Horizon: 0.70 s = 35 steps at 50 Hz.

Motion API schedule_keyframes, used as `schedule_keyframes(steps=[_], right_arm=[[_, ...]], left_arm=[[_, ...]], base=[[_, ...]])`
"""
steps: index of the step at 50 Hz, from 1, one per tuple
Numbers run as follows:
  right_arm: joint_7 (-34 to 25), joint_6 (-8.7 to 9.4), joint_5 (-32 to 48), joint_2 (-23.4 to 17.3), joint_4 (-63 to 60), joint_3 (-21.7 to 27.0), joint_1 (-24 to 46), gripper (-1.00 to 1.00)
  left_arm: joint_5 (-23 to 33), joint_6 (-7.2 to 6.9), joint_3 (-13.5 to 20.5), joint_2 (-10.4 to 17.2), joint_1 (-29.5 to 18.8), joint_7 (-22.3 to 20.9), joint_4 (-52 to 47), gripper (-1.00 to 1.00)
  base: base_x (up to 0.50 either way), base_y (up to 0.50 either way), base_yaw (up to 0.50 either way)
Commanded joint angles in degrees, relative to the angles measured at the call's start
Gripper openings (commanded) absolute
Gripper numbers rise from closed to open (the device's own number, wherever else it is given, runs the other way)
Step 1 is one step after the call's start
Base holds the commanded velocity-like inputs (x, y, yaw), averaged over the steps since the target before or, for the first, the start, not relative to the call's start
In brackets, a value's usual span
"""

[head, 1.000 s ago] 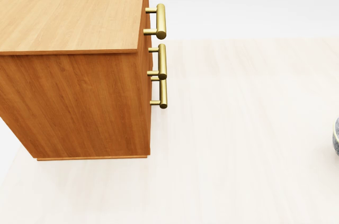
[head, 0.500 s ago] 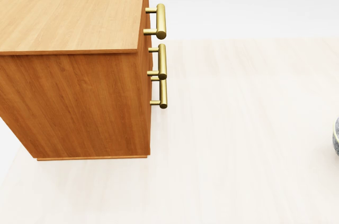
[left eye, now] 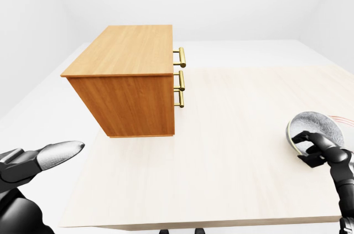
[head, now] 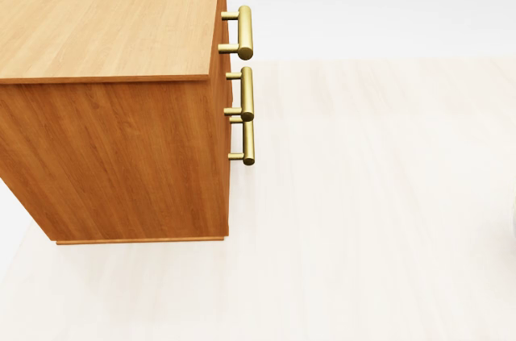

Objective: Put the bowl on top of the cabinet.

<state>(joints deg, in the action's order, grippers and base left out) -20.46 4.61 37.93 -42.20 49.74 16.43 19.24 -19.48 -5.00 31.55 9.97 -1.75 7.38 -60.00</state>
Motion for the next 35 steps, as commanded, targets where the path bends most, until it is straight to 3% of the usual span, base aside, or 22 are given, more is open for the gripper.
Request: schedule_keyframes(steps=[1, 16, 24, 30, 35], right_arm=[[-0.24, -0.99, -1.09, 0.57, 2.86, -1.55, 0.15, -1.0], [0.67, -1.95, -1.88, 1.23, 3.35, -1.75, -0.69, -1.0], [0.77, 0.39, -1.04, -0.57, -4.48, 0.57, 0.67, -1.0], [-6.16, 0.39, 6.75, -4.6, -11.2, -1.71, 12.44, -1.0], [-12.05, 0.39, 17.67, -8.79, -2.5, -7.74, 34.22, -1.0]], left_arm=[[-0.85, 0.0, -0.06, 0.69, 0.34, 0.8, 0.0, 1.0], [-0.55, 0.0, -0.43, 0.65, 0.52, 0.86, 0.0, 1.0], [-0.04, 0.0, -0.53, 0.31, 0.35, 0.5, 0.0, 1.0], [0.46, 0.0, -0.44, -0.01, 0.01, -0.02, 0.0, 1.0], [1.04, 0.0, -1.09, -0.26, 0.04, -0.12, 0.0, 1.0]], base=[[0.0, 0.0, 0.0], [0.0, 0.0, 0.0], [0.0, 0.0, 0.0], [0.0, 0.0, 0.0], [0.0, 0.0, 0.0]])
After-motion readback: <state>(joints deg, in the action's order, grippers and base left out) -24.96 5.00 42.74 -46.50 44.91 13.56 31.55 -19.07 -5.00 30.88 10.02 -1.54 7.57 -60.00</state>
